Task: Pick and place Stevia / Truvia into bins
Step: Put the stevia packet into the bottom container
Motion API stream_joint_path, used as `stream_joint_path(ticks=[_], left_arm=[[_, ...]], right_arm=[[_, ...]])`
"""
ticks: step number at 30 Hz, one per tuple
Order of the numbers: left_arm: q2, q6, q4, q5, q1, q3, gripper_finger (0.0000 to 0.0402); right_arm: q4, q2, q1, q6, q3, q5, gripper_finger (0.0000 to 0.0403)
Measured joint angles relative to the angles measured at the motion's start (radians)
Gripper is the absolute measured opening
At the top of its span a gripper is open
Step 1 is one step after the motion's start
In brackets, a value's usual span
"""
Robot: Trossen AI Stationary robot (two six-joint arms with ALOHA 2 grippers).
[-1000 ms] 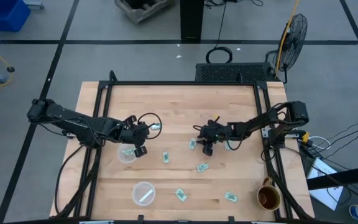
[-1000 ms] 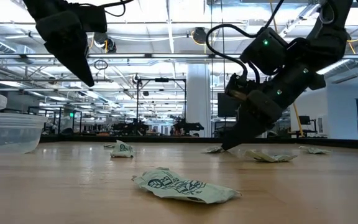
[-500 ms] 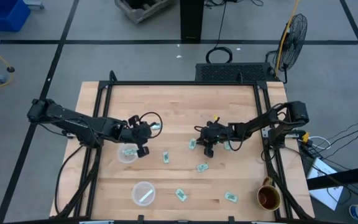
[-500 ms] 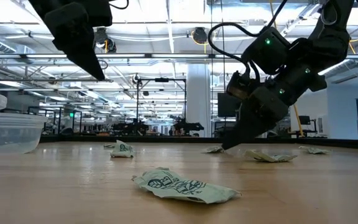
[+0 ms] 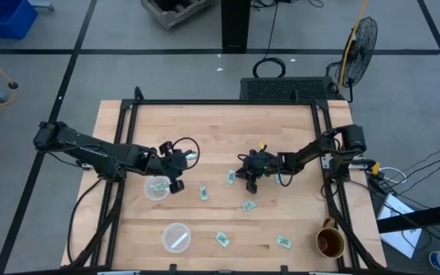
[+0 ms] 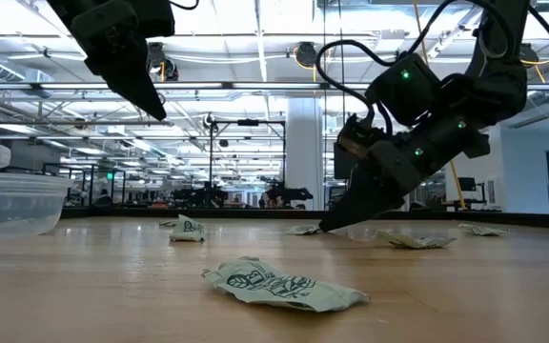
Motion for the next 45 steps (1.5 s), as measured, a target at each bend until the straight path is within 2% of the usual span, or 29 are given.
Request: stream_joint_path(ticks=[5, 12, 16, 24, 29, 33, 35, 40, 45], left_arm=[[0.000, 0.001, 0.016, 0.000, 0.000, 0.000, 0.0037], [0.000, 0.004, 0.065, 0.001, 0.000, 0.000, 0.0037], [0.000, 0.004, 0.065, 0.001, 0.000, 0.000, 0.0037], [0.000, 0.010, 0.065, 0.001, 0.000, 0.000, 0.0037], [0.000, 0.012, 0.065, 0.001, 0.000, 0.000, 0.0037], [0.000, 0.011, 0.065, 0.001, 0.000, 0.000, 0.0037], [0.000, 0.011, 0.065, 0.001, 0.000, 0.000, 0.0037], [0.000, 0.011, 0.064, 0.001, 0.000, 0.000, 0.0037], [0.000, 0.031, 0.067, -0.001, 0.000, 0.000, 0.0037]], right_arm=[[0.009, -0.002, 0.000, -0.014, -0.001, 0.017, 0.0006], [0.066, 0.000, 0.000, -0.022, -0.003, 0.017, 0.0003], [0.083, -0.003, 0.002, -0.024, -0.004, 0.014, 0.0024], [0.098, -0.005, 0.032, -0.052, -0.004, 0.018, 0.0102], [0.221, -0.006, 0.057, -0.114, -0.004, 0.076, 0.0135], [0.309, -0.007, 0.063, -0.193, -0.003, 0.073, 0.0141], [0.284, -0.008, 0.059, -0.203, 0.002, 0.072, 0.0141], [0.189, -0.001, 0.018, -0.134, 0.003, 0.078, 0.0141], [0.191, 0.024, 0.001, -0.089, 0.012, 0.073, 0.0141]])
